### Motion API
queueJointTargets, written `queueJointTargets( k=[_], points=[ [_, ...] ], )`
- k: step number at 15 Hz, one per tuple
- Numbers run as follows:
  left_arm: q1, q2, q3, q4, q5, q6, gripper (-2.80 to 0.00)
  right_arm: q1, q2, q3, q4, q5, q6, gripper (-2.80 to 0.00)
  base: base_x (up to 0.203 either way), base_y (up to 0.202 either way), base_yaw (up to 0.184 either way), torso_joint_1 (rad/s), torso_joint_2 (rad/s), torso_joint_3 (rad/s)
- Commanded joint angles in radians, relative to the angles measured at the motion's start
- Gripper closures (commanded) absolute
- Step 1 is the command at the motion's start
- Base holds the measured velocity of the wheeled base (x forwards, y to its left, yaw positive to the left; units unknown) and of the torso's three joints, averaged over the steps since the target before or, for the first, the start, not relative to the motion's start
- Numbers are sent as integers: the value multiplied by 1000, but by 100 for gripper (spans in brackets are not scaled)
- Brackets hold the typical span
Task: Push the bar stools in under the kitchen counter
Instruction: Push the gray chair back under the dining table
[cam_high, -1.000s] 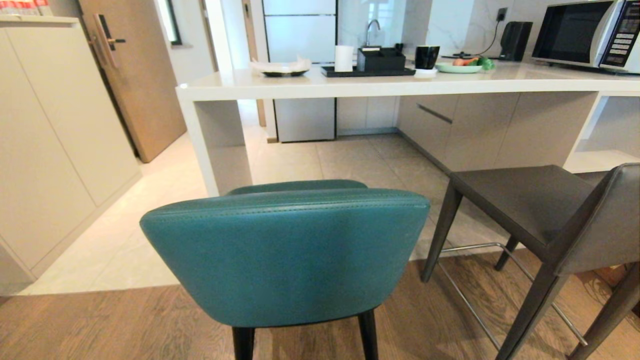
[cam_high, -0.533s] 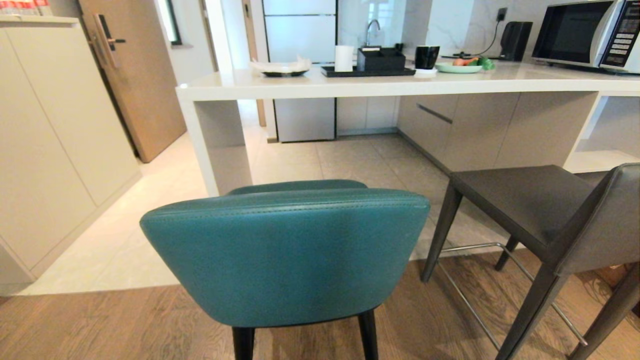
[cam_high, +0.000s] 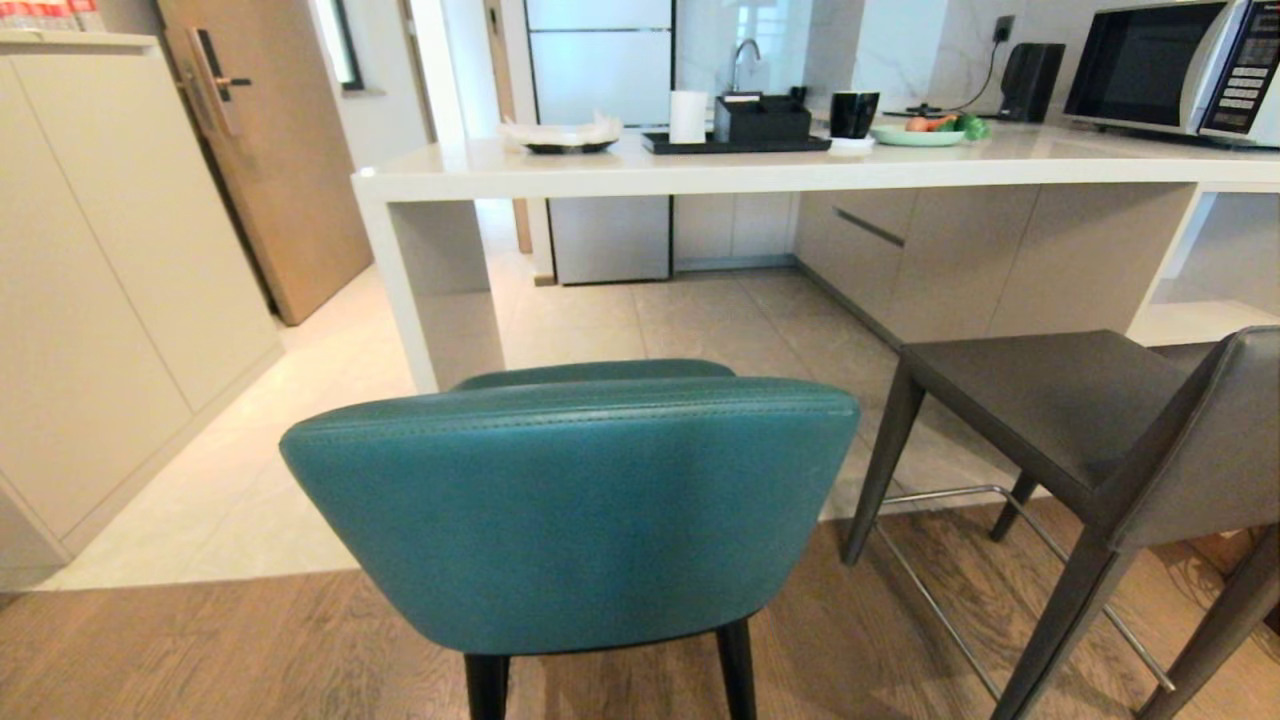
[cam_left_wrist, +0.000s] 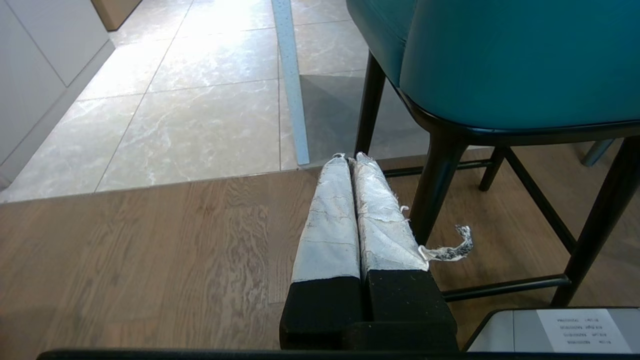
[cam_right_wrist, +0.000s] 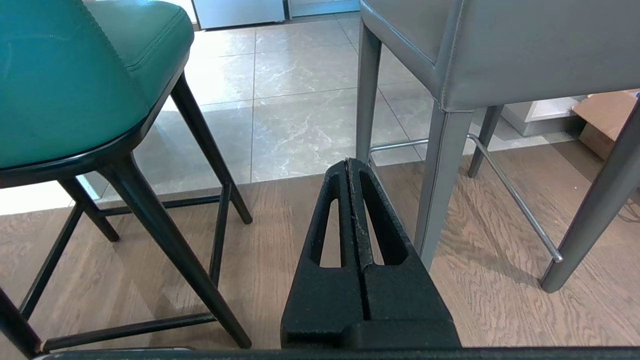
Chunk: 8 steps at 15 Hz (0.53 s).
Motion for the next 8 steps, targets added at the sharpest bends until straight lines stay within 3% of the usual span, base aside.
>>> queueJointTargets(
  k=[1, 3, 5, 8],
  points=[
    [0, 1, 1, 0, 1, -2, 0, 0, 1, 3, 0, 0, -1, 0, 0, 0, 0, 0, 0, 0],
    [0, 1, 1, 2, 1, -2, 0, 0, 1, 5, 2, 2, -27, 0, 0, 0, 0, 0, 0, 0],
    [0, 1, 0, 0, 4, 0, 0, 0, 1, 5, 7, 30, -121, 0, 0, 0, 0, 0, 0, 0],
    [0, 1, 1, 0, 1, -1, 0, 0, 1, 1, 6, 18, -78, 0, 0, 0, 0, 0, 0, 0]
  ],
)
